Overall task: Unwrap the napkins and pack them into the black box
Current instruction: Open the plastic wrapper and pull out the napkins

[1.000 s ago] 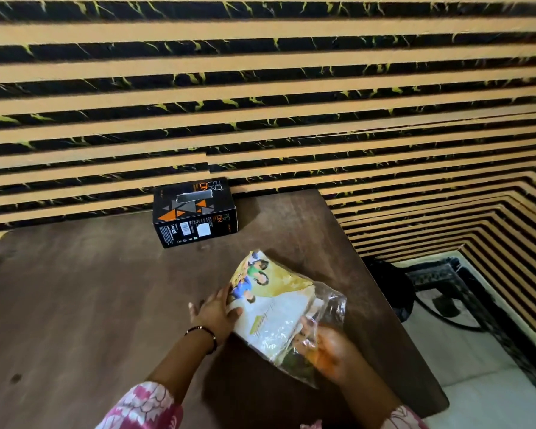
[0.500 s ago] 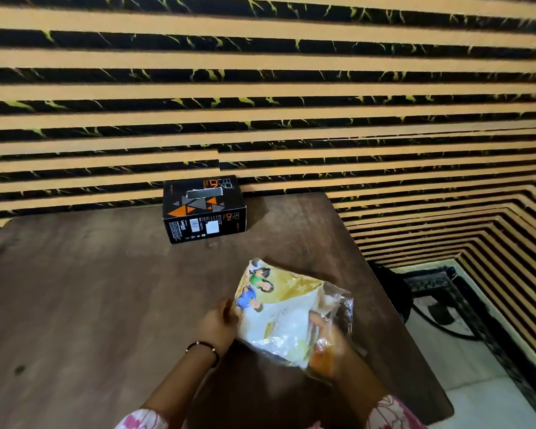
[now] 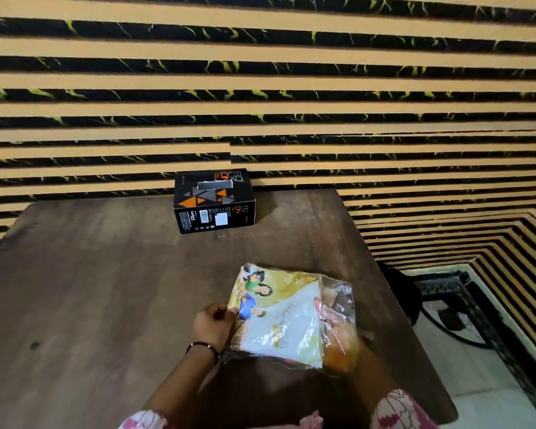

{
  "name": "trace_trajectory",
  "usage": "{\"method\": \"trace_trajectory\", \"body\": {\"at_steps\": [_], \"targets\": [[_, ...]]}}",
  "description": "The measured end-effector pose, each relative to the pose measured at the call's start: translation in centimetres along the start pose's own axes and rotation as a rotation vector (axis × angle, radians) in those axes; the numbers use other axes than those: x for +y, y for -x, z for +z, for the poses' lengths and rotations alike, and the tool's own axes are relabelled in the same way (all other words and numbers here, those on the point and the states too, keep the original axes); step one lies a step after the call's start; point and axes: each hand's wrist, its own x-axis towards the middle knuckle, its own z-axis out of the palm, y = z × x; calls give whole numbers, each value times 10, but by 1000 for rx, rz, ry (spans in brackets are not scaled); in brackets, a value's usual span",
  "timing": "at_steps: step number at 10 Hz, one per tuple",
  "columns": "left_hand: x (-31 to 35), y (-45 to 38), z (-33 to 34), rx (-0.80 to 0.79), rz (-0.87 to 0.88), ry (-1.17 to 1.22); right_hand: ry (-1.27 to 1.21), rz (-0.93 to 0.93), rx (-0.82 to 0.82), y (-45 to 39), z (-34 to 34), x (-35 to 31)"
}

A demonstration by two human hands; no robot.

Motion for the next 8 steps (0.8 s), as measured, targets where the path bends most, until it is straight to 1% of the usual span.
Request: {"method": "trace_trajectory", "body": {"at_steps": [1, 2, 3, 4, 5, 6, 7, 8], "targets": [[-3, 0, 0, -2, -2, -1, 70, 8, 26, 9, 4, 0], [-3, 1, 0, -2, -19, -13, 238, 1, 105, 8, 10, -3], [-3, -1, -9, 81, -13, -20, 331, -48, 196, 5, 8, -6], [-3, -10, -23, 205, 7, -27, 300, -44, 83, 19, 8, -28], [2, -11, -27, 227, 33, -1, 291, -12, 0, 28, 8, -54], [10, -2, -22, 183, 129, -116, 361, -17, 11, 27, 3, -65], [18, 5, -18, 162, 357, -348, 379, -25, 7, 25, 2, -59], [26, 13, -7, 19, 735, -597, 345, 7, -60, 28, 7, -44]]}}
